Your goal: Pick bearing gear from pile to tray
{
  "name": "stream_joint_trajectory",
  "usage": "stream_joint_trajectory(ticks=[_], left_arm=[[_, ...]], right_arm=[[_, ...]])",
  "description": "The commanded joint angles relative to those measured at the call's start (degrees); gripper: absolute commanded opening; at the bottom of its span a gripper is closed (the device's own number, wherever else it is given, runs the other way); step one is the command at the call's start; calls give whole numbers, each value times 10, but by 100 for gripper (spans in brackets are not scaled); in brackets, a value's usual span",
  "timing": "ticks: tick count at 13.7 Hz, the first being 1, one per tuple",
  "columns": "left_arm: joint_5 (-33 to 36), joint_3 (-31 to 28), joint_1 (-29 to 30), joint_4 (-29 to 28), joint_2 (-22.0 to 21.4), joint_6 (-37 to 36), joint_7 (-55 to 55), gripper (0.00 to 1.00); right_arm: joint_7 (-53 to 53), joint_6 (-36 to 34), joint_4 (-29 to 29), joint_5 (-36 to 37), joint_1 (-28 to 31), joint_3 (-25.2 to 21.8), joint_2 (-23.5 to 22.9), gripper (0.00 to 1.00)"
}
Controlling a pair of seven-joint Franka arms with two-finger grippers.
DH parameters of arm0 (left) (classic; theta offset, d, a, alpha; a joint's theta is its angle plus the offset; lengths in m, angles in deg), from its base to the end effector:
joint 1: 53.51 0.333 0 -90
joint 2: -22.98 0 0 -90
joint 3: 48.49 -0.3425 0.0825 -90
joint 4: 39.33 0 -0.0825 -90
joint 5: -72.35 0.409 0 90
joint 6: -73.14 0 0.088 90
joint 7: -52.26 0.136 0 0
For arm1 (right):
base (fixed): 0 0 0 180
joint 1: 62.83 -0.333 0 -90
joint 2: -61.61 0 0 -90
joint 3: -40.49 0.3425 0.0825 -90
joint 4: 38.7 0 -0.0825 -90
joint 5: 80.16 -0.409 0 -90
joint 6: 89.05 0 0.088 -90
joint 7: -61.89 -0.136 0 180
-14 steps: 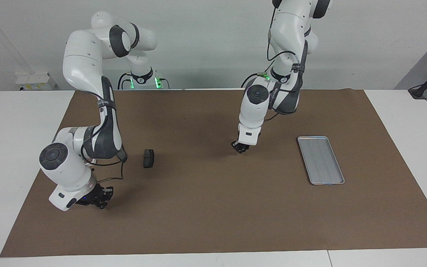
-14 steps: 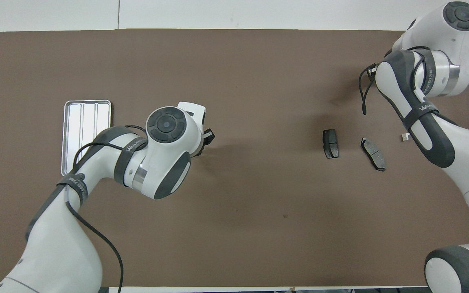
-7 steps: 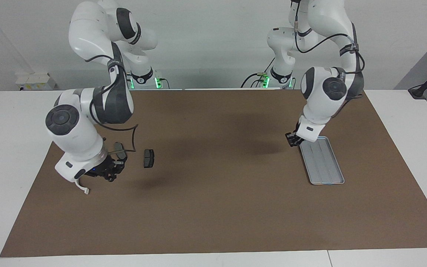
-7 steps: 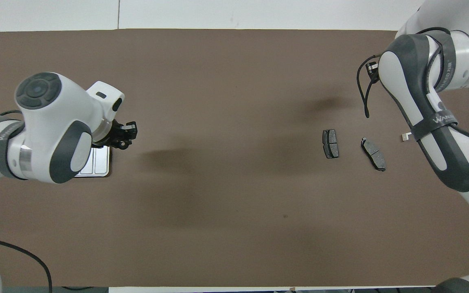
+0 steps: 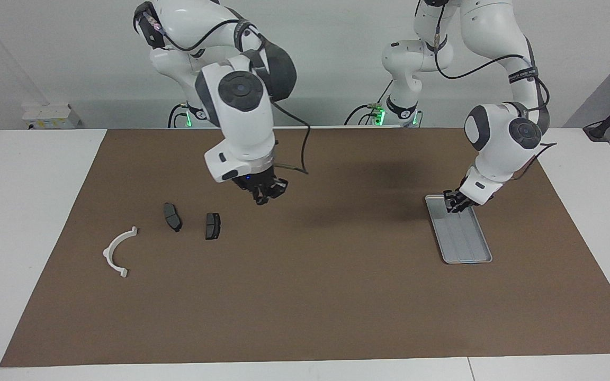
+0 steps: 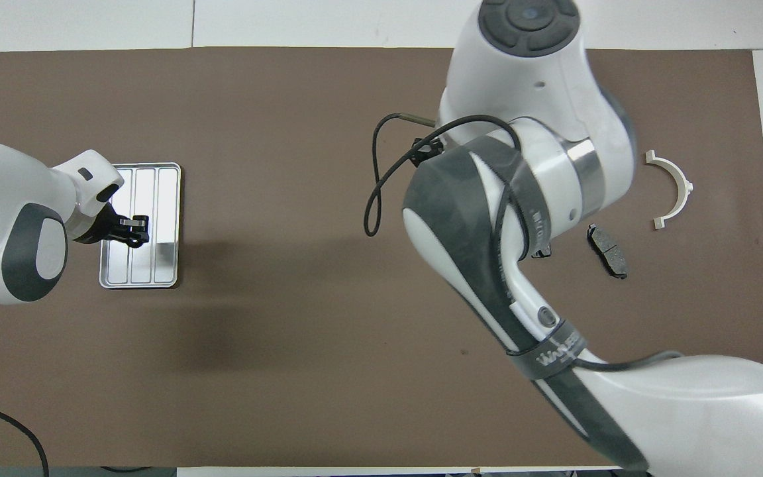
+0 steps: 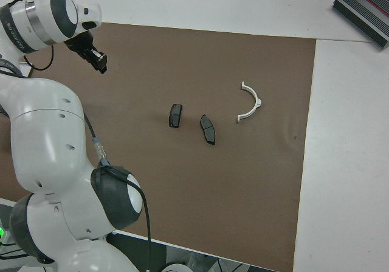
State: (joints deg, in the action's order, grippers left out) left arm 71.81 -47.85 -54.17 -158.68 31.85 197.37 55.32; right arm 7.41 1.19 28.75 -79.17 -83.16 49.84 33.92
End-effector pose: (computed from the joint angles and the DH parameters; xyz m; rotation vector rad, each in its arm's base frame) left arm 0.5849 -0.0138 0.3287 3.1274 -0.1102 -0.1088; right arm 0.6411 0.3325 0.5038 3.0504 -0.6941 -0.1542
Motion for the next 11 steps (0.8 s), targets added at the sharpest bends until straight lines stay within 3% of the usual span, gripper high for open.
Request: stream_joint_trajectory(ticks=[1, 5, 11], left_arm=[[5, 6, 14, -48, -23, 40, 29, 14], [5, 6, 32, -56, -17, 56, 30, 14], [5, 6, 30, -71, -14, 79, 2, 14]], right_arm=[[-109, 40, 33, -18, -36, 1, 11, 0], [-216, 143, 101, -17, -96, 1, 1, 0], [-287, 261, 127, -6, -140, 0, -67, 0]])
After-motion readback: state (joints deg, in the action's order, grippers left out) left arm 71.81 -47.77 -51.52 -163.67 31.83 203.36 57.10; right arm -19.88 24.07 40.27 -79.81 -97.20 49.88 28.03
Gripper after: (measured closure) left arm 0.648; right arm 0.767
